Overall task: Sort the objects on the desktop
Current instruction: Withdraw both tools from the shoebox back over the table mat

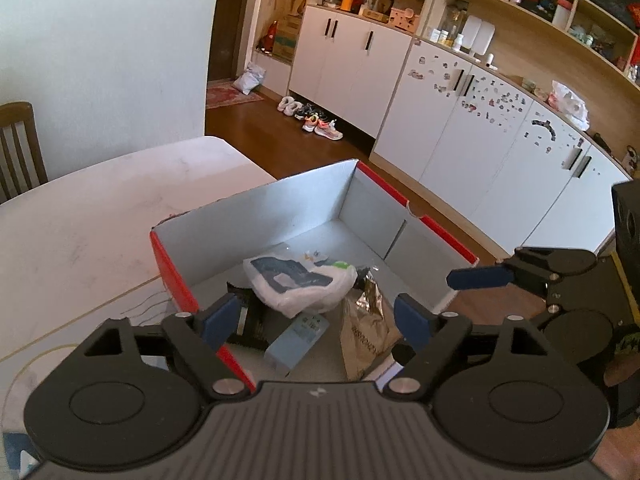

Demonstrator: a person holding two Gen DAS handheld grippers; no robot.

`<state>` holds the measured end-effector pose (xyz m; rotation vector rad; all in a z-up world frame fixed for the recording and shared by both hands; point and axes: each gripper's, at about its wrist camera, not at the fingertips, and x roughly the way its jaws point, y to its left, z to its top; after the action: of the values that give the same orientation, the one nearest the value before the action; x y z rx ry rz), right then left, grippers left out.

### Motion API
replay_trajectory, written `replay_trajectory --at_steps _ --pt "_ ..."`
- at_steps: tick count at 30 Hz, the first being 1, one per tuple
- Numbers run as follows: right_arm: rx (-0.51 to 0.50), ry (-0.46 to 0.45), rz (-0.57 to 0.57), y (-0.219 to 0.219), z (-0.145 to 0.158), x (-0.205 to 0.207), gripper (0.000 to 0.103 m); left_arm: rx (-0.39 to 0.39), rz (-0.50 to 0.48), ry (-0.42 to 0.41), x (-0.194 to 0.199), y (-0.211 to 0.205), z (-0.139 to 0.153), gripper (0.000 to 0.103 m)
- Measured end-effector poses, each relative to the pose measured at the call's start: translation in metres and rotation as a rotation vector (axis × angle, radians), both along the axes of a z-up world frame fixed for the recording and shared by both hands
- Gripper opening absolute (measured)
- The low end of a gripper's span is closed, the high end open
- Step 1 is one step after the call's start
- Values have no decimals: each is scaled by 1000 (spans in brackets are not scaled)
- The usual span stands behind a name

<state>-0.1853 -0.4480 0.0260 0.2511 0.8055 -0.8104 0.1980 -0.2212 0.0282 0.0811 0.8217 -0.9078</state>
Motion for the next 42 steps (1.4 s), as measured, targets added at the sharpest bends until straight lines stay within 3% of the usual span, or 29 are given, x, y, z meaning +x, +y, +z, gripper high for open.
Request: replay_trajectory --at_steps 7,42 --pt "-11 1 -2 14 -2 12 95 -15 -2 -11 -11 24 -2 102" --pt "-19 -30 116 97 -22 96 94 21 200 -7 -43 196 -46 103"
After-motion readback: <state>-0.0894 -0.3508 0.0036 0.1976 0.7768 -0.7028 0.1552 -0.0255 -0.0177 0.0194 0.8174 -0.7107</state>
